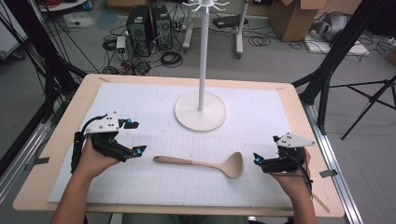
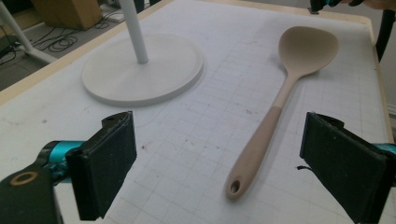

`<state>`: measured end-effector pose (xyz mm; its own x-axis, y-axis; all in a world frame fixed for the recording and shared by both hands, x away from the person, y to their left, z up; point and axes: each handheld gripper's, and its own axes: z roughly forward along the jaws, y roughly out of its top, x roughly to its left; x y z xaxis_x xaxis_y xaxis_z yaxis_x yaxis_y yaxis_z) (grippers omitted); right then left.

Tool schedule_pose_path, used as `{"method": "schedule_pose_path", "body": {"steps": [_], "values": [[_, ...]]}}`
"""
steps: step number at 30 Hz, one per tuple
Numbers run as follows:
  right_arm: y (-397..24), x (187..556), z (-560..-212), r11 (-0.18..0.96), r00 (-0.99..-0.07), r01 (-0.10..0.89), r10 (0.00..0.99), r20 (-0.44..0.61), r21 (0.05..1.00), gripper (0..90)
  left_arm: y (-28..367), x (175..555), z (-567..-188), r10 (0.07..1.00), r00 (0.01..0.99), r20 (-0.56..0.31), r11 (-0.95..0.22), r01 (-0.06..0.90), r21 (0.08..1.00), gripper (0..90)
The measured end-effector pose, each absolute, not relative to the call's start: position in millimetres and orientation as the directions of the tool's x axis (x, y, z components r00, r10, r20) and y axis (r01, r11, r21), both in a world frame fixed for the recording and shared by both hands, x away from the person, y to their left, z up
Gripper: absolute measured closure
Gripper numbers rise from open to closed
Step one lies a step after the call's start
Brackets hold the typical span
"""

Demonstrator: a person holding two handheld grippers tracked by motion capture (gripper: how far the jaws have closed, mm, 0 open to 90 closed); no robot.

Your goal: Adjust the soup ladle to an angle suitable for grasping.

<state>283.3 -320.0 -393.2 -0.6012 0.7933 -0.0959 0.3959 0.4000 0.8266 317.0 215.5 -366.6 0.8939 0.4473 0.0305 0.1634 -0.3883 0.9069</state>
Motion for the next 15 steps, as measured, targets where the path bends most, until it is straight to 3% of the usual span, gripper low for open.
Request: {"method": "schedule_pose_path", "body": {"steps": [8, 15], "values": [[-322, 285, -395, 0.397, -0.596, 0.403, 0.797, -0.093, 0.824, 1.2, 225, 313, -380, 0.476, 0.879, 0.036, -0.357, 0.155, 0.921, 2.1], [-323, 286, -396, 0.396, -0.596, 0.407, 0.798, -0.089, 0.823, 1.2, 235, 313, -393, 0.494, 0.869, 0.033, -0.384, 0.184, 0.905, 1.7]]}}
